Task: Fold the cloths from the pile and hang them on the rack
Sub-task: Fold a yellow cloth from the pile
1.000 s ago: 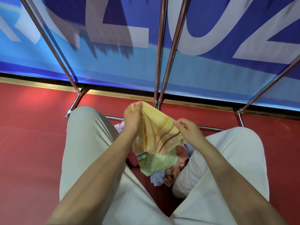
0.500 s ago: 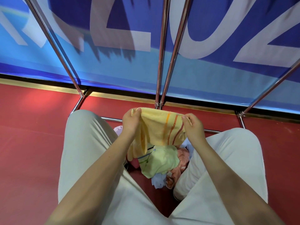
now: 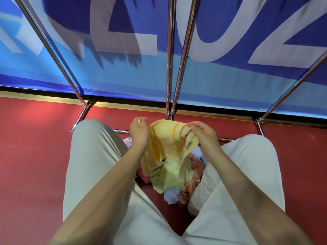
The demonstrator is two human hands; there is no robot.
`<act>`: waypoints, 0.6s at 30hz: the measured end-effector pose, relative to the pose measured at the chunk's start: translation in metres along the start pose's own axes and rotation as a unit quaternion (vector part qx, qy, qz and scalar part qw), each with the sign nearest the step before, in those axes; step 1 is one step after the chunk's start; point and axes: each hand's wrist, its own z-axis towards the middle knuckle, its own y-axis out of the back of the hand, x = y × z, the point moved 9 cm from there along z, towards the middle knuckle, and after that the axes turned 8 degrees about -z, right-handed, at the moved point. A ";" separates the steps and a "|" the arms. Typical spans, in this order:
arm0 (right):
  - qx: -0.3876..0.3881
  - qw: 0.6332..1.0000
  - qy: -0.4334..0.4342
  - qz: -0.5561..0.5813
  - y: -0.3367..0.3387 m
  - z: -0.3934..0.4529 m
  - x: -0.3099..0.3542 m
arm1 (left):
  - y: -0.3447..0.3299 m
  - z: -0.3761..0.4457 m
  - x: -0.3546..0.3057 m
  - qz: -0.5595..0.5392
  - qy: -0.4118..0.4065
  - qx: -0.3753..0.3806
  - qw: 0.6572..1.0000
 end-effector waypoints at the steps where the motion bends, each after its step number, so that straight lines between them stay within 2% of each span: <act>1: 0.005 1.000 0.001 0.001 -0.002 0.000 0.000 | 0.001 0.000 -0.002 0.002 -0.003 -0.009 1.000; 5: 0.026 0.999 0.005 0.020 -0.012 -0.005 0.006 | -0.004 0.003 -0.003 -0.025 0.026 0.015 0.999; 8: 0.093 0.994 -0.012 0.059 -0.027 -0.009 0.009 | -0.013 -0.001 -0.002 -0.039 0.052 0.049 0.997; 12: 0.161 0.984 -0.013 0.078 -0.041 -0.013 0.013 | -0.029 -0.009 0.002 -0.157 0.102 0.125 0.974; 16: 0.155 0.987 0.011 0.051 -0.041 -0.015 0.017 | -0.035 -0.015 0.004 -0.168 0.128 0.142 0.967; 18: 0.142 0.989 0.026 0.013 -0.039 -0.013 0.017 | -0.038 -0.019 0.005 -0.137 0.132 0.149 0.970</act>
